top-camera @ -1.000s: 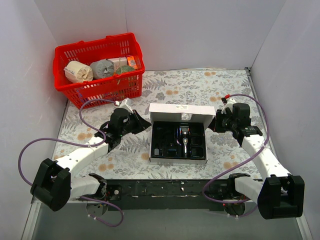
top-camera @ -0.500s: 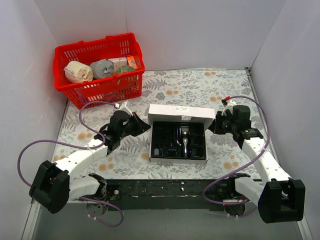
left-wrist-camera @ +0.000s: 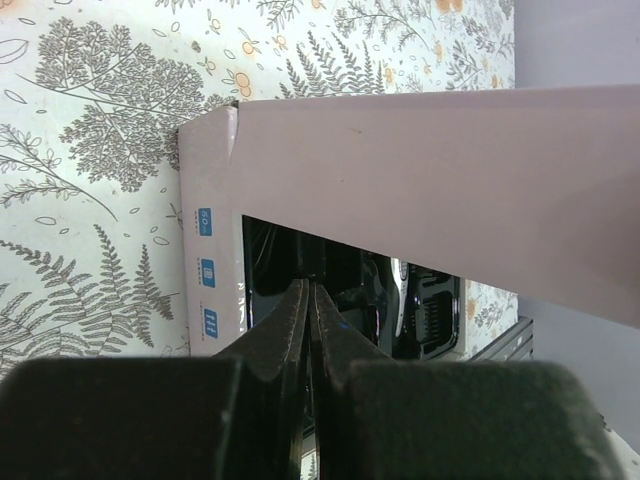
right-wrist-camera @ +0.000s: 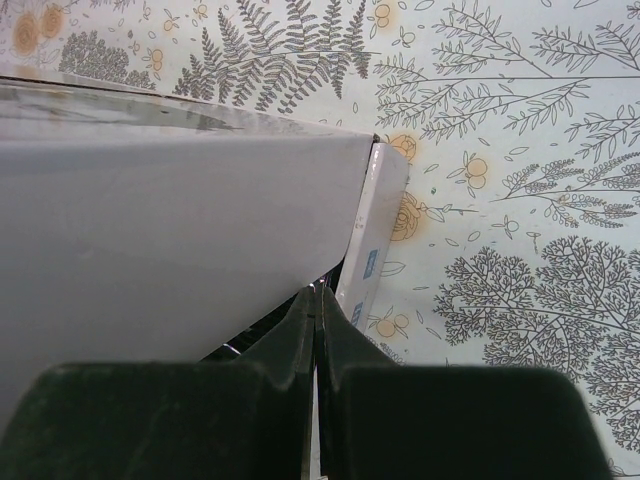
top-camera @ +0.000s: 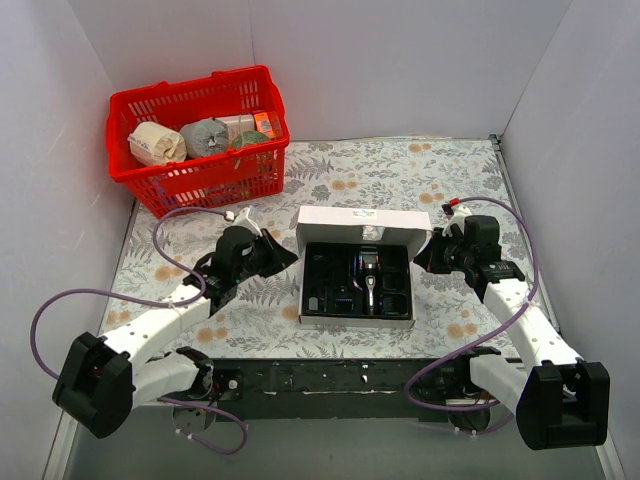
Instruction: Sort the hair-cutting tools
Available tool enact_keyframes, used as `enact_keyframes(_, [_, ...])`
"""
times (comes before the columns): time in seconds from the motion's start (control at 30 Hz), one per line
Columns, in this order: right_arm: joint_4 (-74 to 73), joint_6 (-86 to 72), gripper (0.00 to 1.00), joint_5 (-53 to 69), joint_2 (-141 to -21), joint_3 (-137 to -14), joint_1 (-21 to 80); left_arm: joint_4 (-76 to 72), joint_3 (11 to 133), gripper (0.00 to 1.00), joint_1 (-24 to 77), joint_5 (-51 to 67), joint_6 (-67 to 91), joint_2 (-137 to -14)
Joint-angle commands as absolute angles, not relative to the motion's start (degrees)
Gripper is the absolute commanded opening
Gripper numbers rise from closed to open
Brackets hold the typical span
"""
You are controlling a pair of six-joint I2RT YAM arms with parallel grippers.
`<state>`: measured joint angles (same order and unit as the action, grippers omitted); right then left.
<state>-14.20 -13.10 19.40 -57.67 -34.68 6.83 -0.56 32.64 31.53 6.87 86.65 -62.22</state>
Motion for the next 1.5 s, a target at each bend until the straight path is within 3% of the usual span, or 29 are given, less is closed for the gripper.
enact_keyframes(0.0, [-13.89, -12.39, 0.01, 18.98, -56.69, -35.33, 7.12, 4.99, 35.85, 0.00, 31.73, 2.74, 84.64, -60.91])
enact_keyframes(0.2, [-13.98, -12.13, 0.01, 18.46, -56.69, -35.33, 7.03, 11.16, 39.19, 0.00, 31.73, -4.65, 83.24, -62.05])
enact_keyframes(0.47, [-13.80, -11.43, 0.01, 18.02, -57.13, -35.42, 7.12, 8.79, 43.33, 0.00, 31.82, -6.94, 81.65, -68.28])
enact_keyframes(0.9, [-13.80, -10.99, 0.01, 16.87, -57.48, -35.68, 7.03, 3.87, 47.28, 0.00, 31.73, -5.63, 79.81, -74.09])
enact_keyframes(1.47, [-11.52, -11.78, 0.01, 15.38, -58.36, -36.74, 7.12, 1.14, 44.91, 0.00, 31.82, -0.18, 81.30, -72.60])
